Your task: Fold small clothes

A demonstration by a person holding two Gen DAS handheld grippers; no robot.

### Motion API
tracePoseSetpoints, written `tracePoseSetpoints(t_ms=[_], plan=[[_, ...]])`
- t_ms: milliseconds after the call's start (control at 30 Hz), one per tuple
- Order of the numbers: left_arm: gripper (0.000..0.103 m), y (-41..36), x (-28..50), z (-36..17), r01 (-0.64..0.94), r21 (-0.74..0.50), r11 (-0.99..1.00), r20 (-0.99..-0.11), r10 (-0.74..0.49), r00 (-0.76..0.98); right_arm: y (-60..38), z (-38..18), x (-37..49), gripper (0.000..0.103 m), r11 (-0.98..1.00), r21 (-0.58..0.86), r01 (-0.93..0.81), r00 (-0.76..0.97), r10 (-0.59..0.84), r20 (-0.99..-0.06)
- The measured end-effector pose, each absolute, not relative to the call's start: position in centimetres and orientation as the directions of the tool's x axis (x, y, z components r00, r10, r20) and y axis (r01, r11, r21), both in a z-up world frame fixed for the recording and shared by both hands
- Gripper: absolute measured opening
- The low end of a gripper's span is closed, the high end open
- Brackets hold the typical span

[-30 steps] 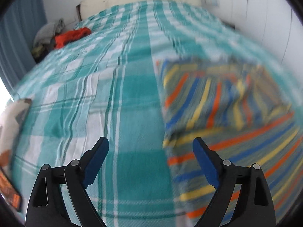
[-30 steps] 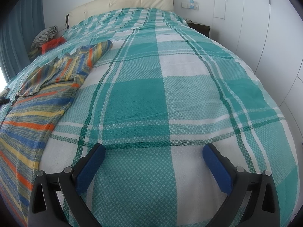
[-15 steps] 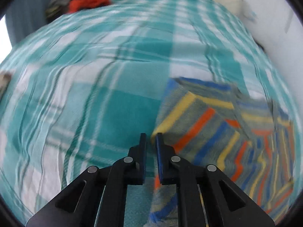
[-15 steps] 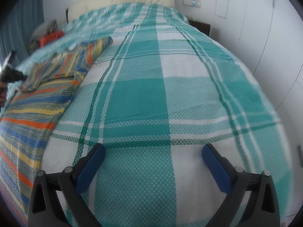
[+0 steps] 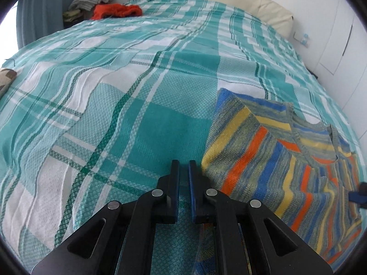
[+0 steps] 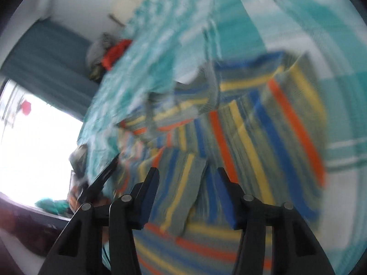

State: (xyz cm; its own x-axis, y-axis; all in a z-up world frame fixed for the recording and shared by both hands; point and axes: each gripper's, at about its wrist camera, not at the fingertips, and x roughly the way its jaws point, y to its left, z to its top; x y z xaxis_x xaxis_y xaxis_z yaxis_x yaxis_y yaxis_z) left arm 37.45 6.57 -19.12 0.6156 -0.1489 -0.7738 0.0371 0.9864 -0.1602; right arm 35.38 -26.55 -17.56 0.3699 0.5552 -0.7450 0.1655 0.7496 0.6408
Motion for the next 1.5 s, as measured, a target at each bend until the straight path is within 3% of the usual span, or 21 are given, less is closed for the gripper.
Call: tracePoseSetpoints(t_ms=[33,100,200,267,400,433,467,500,533,567,600,667,767,900,1000,1100,1500], plan=[[0.008,6.7,37.5,-19.2,0.037,-0.169,0.985,-0.771,-0.156,0.618,-25.9,-19.0,36.2,0.050,0.730,0.654,0.199,0.341,0.575,-0.744],[0.008,7.1,37.4,-19.2,0.037,-0.195,0.980,-0.765,-0.176,0.620,-24.9,-20.2,36.9,0.004,0.725,0.651,0.225,0.310,0.580,-0.754],[0.008,7.6,37.3,-19.4,0.036,-0.239,0.970,-0.756,-0.209,0.620,-24.4,-16.7,36.8,0.003,0.805,0.580,0.124,0.426,0.485,-0.764],[0.008,7.6,37.4,-19.4,0.035,-0.245,0.969,-0.755,-0.213,0.620,-23.7,-14.7,36.7,0.003,0.894,0.446,0.047,0.500,0.366,-0.785],[0.009,7.7,37.3,-19.2,0.039,-0.230,0.972,-0.758,-0.204,0.620,-23.3,-19.3,37.3,0.005,0.919,0.382,0.095,0.353,0.328,-0.876],[0.012,7.8,37.3,-19.1,0.047,-0.246,0.968,-0.757,-0.222,0.615,-23.5,-19.3,36.9,0.006,0.910,0.402,0.098,0.379,0.339,-0.861],[0.022,7.9,37.3,-18.8,0.058,-0.266,0.962,-0.756,-0.245,0.607,-23.7,-18.7,36.3,0.016,0.909,0.402,0.106,0.404,0.330,-0.853],[0.039,8.2,37.2,-18.5,0.076,-0.301,0.951,-0.755,-0.286,0.591,-23.9,-18.0,35.7,0.040,0.910,0.396,0.121,0.426,0.313,-0.849],[0.048,8.4,36.9,-18.0,0.096,-0.325,0.941,-0.751,-0.318,0.578,-24.3,-17.0,34.8,0.053,0.907,0.398,0.137,0.459,0.298,-0.837],[0.066,8.6,36.4,-17.5,0.109,-0.322,0.940,-0.751,-0.324,0.576,-25.2,-16.0,34.1,0.070,0.904,0.404,0.143,0.493,0.288,-0.821],[0.084,8.9,35.6,-16.8,0.120,-0.294,0.948,-0.754,-0.307,0.580,-25.9,-14.9,33.0,0.072,0.904,0.404,0.138,0.537,0.274,-0.798],[0.099,9.9,34.3,-15.6,0.118,-0.206,0.971,-0.756,-0.235,0.611,-27.6,-12.8,29.8,0.075,0.934,0.339,0.115,0.600,0.207,-0.773],[0.099,13.0,33.8,-14.3,0.072,-0.108,0.992,-0.737,-0.128,0.663,-30.5,-12.1,24.3,0.086,0.979,0.155,0.133,0.653,0.031,-0.756],[0.103,14.5,36.9,-15.4,0.044,-0.032,0.999,-0.770,-0.053,0.635,-34.6,-15.6,18.0,0.086,0.968,-0.068,0.240,0.585,-0.200,-0.786],[0.103,14.7,38.8,-19.7,0.044,0.010,0.999,-0.836,-0.016,0.548,-37.2,-18.0,15.9,0.089,0.949,0.006,0.316,0.552,-0.179,-0.814],[0.103,14.5,37.8,-19.3,0.030,0.033,0.999,-0.801,0.008,0.599,-36.8,-18.5,16.8,0.103,0.950,-0.017,0.311,0.528,-0.187,-0.828],[0.103,14.5,37.6,-19.5,0.025,0.021,0.999,-0.807,0.002,0.590,-37.3,-19.4,16.5,0.103,0.951,-0.055,0.304,0.529,-0.216,-0.821]])
